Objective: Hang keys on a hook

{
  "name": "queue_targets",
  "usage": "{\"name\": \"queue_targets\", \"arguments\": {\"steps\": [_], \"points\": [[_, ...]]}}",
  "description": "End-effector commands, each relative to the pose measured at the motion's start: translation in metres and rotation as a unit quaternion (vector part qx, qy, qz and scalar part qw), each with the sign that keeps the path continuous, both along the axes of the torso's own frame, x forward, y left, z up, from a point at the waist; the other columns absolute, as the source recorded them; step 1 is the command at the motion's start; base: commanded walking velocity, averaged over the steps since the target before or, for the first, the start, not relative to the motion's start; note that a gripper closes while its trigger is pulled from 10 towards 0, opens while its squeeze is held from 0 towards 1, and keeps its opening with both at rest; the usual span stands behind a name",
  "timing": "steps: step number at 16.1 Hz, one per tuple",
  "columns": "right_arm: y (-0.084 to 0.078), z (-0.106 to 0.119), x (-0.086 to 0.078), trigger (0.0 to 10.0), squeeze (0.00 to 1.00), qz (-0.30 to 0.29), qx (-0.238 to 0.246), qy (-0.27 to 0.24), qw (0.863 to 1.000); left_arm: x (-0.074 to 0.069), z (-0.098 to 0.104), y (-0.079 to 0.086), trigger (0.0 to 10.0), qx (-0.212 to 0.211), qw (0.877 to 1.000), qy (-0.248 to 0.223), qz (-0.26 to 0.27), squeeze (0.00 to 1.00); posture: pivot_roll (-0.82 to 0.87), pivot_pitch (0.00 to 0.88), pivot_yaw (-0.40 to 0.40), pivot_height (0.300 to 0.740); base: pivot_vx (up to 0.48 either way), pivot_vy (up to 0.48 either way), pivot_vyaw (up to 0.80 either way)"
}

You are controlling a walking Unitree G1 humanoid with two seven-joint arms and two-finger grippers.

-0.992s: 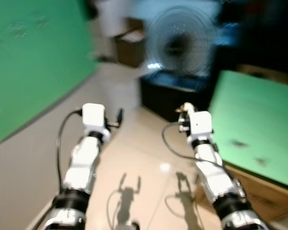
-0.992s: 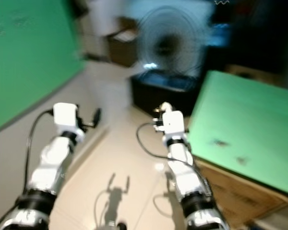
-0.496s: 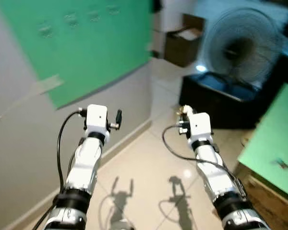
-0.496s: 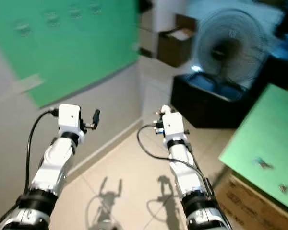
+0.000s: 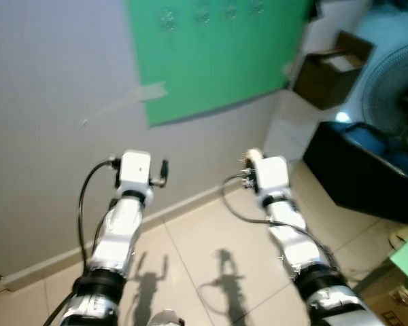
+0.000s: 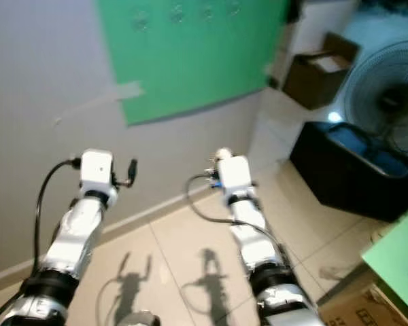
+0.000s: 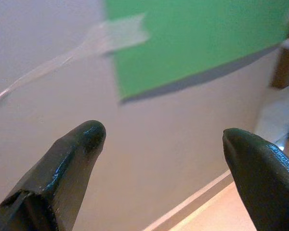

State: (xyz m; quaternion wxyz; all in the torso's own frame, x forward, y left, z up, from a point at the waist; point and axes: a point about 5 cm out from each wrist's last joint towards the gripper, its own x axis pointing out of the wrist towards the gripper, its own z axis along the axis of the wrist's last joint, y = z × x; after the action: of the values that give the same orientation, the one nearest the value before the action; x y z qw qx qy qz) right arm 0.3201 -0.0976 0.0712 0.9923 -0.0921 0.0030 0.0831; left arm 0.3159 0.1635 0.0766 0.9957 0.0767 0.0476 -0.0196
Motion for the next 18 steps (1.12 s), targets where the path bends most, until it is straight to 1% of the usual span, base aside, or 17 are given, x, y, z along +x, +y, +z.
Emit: {"name": "queue_targets", "arguments": {"steps": [1,2,6,10,12,14,18], "points": [[-0.001,-0.002,0.0,0.0,0.0,0.004,-0.008,0.001,1.0,0.001,0.001,-0.006,10.0,0.005,1.0,-0.001,-0.005,0.0,0.03,0.0,-0.016,0.74,0.0,0.0,0.74],[0.001,-0.003,-0.002,0.0,0.0,0.007,-0.006,0.002,1.0,0.0,0.001,-0.006,10.0,0.005,1.0,0.0,-0.005,0.0,0.02,0.0,-0.019,0.74,0.0,0.0,0.74],[-0.003,-0.008,-0.006,0.0,0.0,0.003,-0.007,0.007,1.0,-0.002,-0.001,-0.004,10.0,0.006,1.0,0.003,0.008,0.0,0.02,0.0,-0.021,0.74,0.0,0.0,0.74],[-0.004,-0.009,-0.006,0.0,0.0,0.002,-0.012,0.007,1.0,0.0,0.002,-0.007,10.0,0.009,1.0,-0.001,0.004,0.0,0.01,0.0,-0.017,0.74,0.0,0.0,0.73],[-0.004,-0.009,-0.006,0.0,0.0,0.0,-0.01,0.003,1.0,0.001,0.001,-0.007,10.0,0.01,1.0,0.003,-0.002,0.0,0.01,0.0,-0.016,0.74,0.0,0.0,0.73],[-0.004,-0.009,-0.005,0.0,0.0,-0.004,-0.011,0.005,1.0,0.001,0.002,-0.004,10.0,0.009,1.0,0.004,0.004,0.0,0.02,0.0,-0.015,0.74,0.0,0.0,0.73],[-0.004,-0.012,-0.005,0.0,0.0,-0.004,-0.012,0.014,1.0,0.003,0.001,-0.005,10.0,0.006,1.0,0.009,0.007,0.0,0.01,0.0,-0.012,0.74,0.0,0.0,0.74]]}}
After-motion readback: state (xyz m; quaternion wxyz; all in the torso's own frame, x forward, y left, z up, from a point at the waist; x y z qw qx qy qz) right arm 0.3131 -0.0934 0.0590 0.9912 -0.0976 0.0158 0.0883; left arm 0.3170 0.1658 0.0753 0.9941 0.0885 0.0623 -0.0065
